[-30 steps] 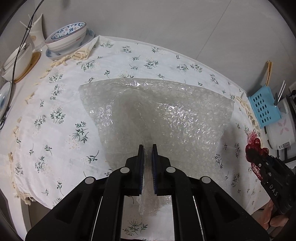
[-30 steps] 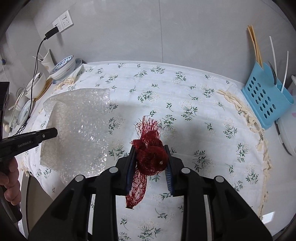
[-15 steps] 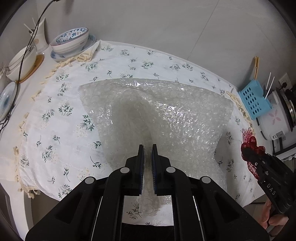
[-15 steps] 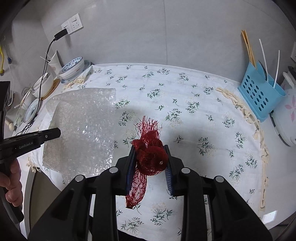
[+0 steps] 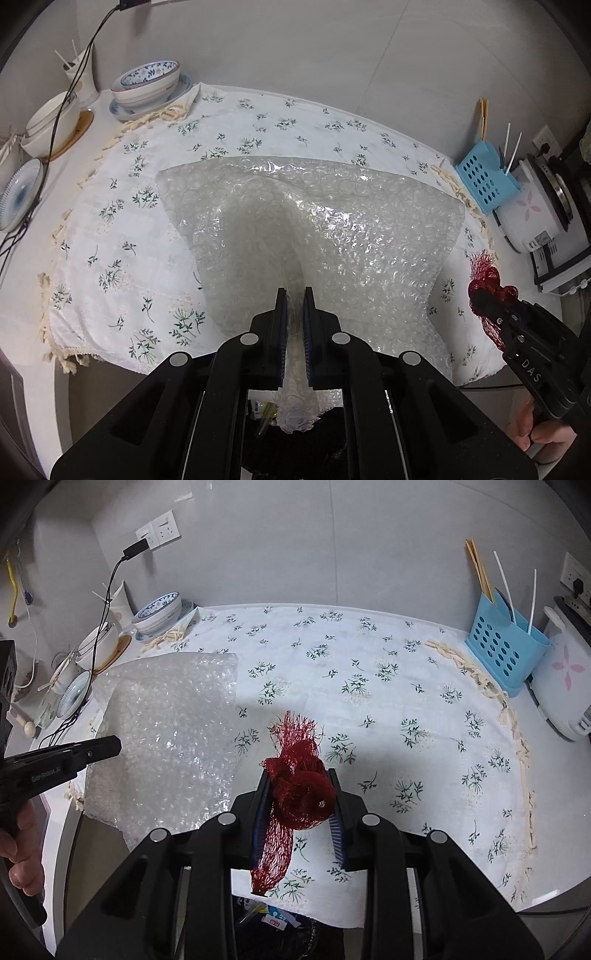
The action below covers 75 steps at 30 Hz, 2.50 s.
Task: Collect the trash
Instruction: 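Lift the bubble wrap and red net bag and carry both down toward the black bin, then open the left tool over the black bin to drop the bubble wrap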
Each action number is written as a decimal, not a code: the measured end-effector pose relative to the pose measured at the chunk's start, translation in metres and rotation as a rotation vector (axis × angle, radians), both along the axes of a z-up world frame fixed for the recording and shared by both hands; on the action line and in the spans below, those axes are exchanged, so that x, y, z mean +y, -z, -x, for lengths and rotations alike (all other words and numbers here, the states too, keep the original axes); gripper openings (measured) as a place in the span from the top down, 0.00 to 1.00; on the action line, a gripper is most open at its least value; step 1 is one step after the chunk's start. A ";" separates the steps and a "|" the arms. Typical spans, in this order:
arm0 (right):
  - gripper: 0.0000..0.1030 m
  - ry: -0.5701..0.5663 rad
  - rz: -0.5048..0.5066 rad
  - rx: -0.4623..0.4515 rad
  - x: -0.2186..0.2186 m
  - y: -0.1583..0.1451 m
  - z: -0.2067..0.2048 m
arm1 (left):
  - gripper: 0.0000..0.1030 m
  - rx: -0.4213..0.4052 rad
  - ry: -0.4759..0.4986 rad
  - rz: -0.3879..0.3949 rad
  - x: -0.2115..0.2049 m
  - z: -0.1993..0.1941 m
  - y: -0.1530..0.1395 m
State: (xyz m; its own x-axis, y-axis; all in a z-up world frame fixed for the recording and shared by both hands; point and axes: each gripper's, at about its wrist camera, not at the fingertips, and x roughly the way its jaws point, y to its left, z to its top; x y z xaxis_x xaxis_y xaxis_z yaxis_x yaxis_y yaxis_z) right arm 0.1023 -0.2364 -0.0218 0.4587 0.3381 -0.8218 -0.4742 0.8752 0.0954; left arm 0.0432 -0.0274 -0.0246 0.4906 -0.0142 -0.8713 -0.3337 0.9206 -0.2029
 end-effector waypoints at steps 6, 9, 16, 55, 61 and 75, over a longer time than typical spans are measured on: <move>0.74 0.010 -0.013 0.000 -0.004 0.000 0.028 | 0.94 -0.011 0.017 0.003 -0.003 0.028 -0.004; 0.74 0.008 -0.014 -0.004 -0.004 -0.001 0.042 | 0.94 -0.015 0.025 0.007 -0.005 0.042 -0.004; 0.74 -0.009 -0.016 0.001 -0.001 0.001 0.075 | 0.94 -0.005 0.027 0.014 -0.009 0.080 0.007; 0.74 -0.037 0.039 0.214 -0.033 0.144 0.166 | 0.93 0.223 0.015 -0.006 -0.052 0.163 0.179; 0.74 -0.034 0.052 0.247 -0.037 0.162 0.165 | 0.93 0.243 0.015 -0.024 -0.059 0.157 0.201; 0.74 -0.049 0.107 0.329 -0.040 0.196 0.170 | 0.93 0.334 0.067 -0.063 -0.086 0.151 0.264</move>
